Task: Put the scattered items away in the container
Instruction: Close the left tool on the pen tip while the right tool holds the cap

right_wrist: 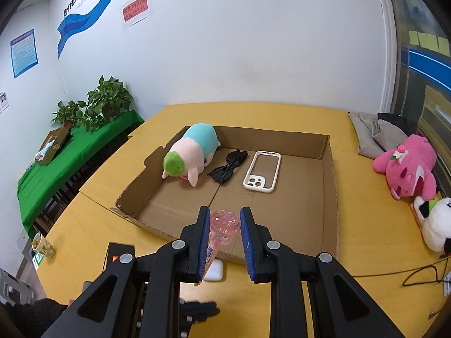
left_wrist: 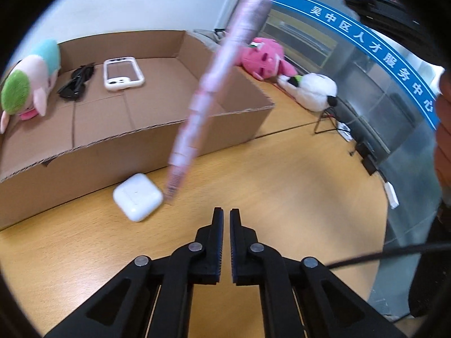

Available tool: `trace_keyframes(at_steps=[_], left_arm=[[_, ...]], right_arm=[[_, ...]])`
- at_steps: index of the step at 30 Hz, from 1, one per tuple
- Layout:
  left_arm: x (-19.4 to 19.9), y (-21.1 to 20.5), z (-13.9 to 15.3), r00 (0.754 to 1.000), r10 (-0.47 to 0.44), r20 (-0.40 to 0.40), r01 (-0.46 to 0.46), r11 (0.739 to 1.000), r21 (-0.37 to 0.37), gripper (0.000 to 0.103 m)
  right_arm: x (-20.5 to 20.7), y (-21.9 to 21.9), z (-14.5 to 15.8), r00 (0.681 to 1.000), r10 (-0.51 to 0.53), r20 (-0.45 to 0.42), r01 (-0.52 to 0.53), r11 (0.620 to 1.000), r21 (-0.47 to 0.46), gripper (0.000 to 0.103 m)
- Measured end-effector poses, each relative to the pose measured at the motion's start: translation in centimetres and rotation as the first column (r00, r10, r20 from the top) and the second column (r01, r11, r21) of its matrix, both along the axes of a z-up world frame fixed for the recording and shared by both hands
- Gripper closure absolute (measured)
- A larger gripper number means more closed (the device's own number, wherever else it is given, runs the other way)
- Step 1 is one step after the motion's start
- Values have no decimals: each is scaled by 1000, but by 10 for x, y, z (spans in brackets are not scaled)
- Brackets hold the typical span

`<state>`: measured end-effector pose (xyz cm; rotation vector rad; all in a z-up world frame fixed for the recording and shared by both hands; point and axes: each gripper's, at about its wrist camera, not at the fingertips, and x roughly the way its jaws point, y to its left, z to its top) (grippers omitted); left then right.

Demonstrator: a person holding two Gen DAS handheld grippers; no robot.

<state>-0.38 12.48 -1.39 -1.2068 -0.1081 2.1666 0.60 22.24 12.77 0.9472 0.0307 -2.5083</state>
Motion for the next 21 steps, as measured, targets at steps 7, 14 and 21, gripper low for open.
trace_keyframes(at_steps=[7,14,21], left_arm=[[10,-11,26,988,54,-148,-61,997,-47,70],[2,-25,48,948,126,-291,-153,986,-72,25],[-20,-9,32,967,60,-249,-90,989,-114,59]], right_arm=[[-7,0,9,999,28,-17,-28,1000,-6,80],[-1,-1,19,998,53,-41,-54,998,-16,80],[5,-3,21,997,66,-49,-67,998,-7,80]])
